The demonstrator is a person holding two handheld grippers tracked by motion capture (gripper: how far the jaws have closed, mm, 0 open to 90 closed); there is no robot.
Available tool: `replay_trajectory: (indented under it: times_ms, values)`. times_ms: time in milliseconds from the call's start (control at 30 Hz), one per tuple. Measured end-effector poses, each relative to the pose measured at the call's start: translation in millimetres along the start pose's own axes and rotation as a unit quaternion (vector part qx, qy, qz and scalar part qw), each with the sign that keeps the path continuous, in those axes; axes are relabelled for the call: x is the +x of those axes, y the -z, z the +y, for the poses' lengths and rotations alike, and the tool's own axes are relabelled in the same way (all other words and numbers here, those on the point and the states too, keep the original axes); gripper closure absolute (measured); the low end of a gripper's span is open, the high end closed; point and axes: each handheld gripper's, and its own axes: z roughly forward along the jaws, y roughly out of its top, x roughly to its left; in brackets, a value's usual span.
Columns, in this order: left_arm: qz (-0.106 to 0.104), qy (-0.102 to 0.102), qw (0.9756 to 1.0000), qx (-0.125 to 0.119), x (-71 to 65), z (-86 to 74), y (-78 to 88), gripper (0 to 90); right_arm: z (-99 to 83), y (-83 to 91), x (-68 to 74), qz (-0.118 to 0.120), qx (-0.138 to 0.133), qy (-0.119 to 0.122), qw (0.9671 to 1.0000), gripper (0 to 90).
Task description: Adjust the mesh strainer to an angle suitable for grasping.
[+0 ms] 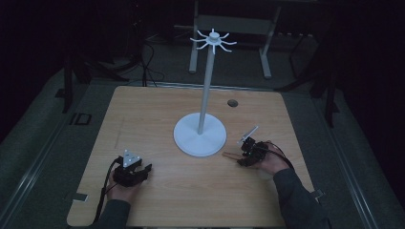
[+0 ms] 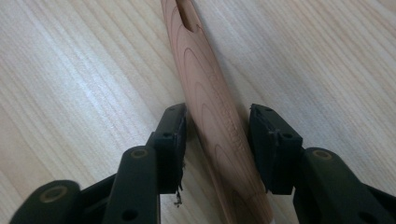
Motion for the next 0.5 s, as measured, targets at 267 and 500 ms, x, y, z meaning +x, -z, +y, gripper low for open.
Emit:
replay_trajectory:
  times_ms: [267, 500]
  values:
    - [0.0, 0.0, 1.0, 0.0, 0.0, 0.0, 0.0, 51.4, -1.5, 0.8, 1.7, 0.005, 0.006, 0.008, 0.9999, 54.8]
    - [0.001, 0.0, 1.0, 0.001, 0.2, 0.2, -0.4, 51.3, -2.5, 1.4, 7.1, 0.014, 0.004, 0.024, 0.9996, 55.0]
